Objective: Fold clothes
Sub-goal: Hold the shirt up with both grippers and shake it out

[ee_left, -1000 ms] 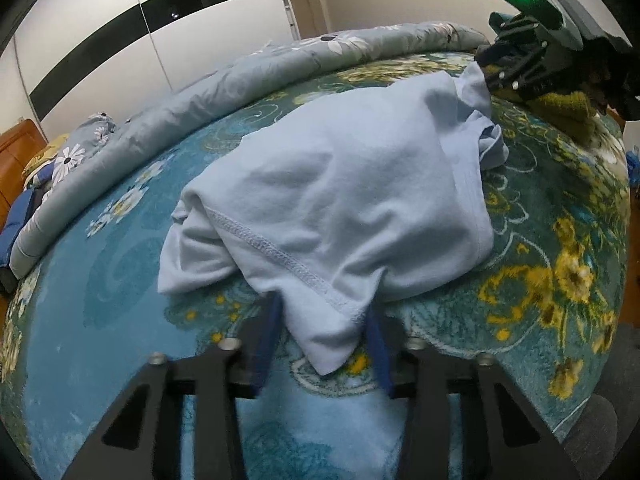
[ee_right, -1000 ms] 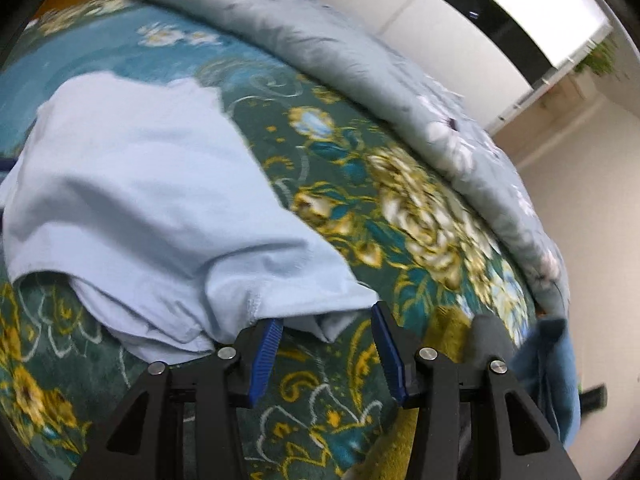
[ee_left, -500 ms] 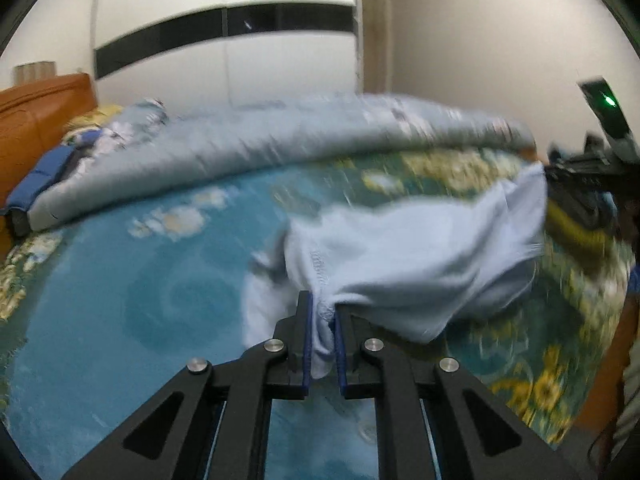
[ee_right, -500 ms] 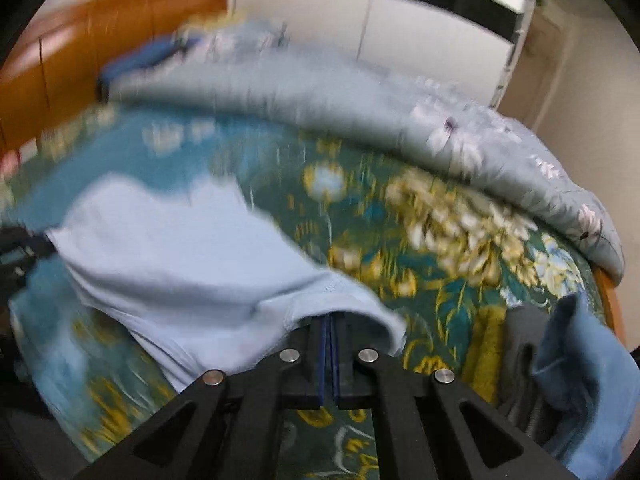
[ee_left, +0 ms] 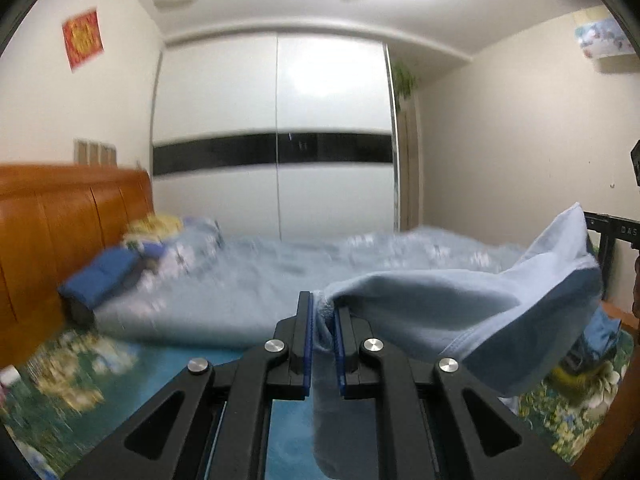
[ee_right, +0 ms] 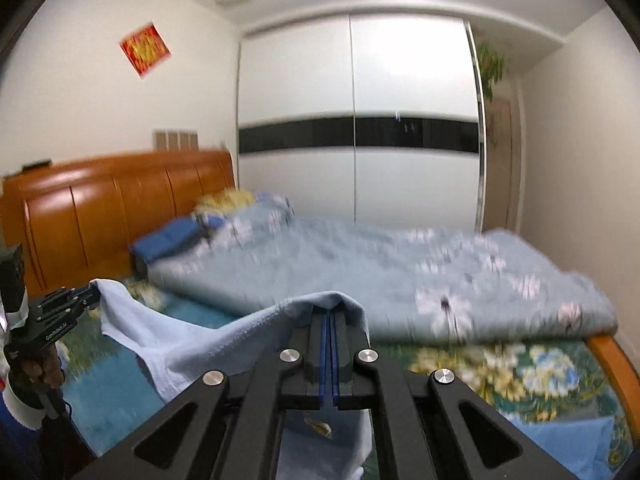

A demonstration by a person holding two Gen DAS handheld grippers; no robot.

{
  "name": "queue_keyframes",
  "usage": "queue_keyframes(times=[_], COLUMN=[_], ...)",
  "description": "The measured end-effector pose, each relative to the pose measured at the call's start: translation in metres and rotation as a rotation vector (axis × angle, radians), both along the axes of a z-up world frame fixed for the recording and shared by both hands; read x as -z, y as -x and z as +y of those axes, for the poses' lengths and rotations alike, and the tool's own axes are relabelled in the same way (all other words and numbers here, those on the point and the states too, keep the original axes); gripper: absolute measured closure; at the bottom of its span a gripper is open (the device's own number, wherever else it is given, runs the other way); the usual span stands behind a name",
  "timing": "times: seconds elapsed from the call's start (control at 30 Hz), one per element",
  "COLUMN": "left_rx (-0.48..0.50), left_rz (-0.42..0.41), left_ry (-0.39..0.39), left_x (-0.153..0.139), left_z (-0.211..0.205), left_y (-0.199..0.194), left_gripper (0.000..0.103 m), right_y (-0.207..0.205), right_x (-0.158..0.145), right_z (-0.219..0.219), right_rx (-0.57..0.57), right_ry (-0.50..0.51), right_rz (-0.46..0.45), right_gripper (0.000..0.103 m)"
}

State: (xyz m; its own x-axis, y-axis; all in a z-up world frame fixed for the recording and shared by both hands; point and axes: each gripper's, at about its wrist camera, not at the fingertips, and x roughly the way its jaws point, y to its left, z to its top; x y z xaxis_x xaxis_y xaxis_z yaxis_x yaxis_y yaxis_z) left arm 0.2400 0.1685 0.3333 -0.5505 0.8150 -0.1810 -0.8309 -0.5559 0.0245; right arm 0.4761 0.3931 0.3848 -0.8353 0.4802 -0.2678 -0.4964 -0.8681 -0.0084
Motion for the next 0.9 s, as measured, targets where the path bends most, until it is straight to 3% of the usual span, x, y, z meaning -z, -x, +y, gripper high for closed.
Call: queue_keyframes(times=[0.23,0.53,0.7,0.9], left_rx=[-0.017,-0.005,-0.026,-0.071], left_rz=[0.08,0.12,0.129,0.018], left_ry=[-0.122,-0.168,-0.09,0.107], left_x=[-0.061,-0.085,-0.067,0.01], left_z=[-0.082,-0.156,-0.133,-0.045], left_y=[-0.01,-0.012,0.005,0.071], left_gripper=[0.093,0.093,0.093,0.093], right_y=[-0.029,-0.039,-0.007,0.068], right_x=[-0.064,-0.102,-0.089,-0.012], right_z=[-0.075,-0.14,-0.124,-0.041], right_rx=[-0.043,-0.104,-0.088,-0.031], right_ry=[-0.102,-0.206,-0.177,-0.016], right_rz=[0.111,0.147,0.091,-0.073], right_gripper=[0.101,0.101,0.101,0.101])
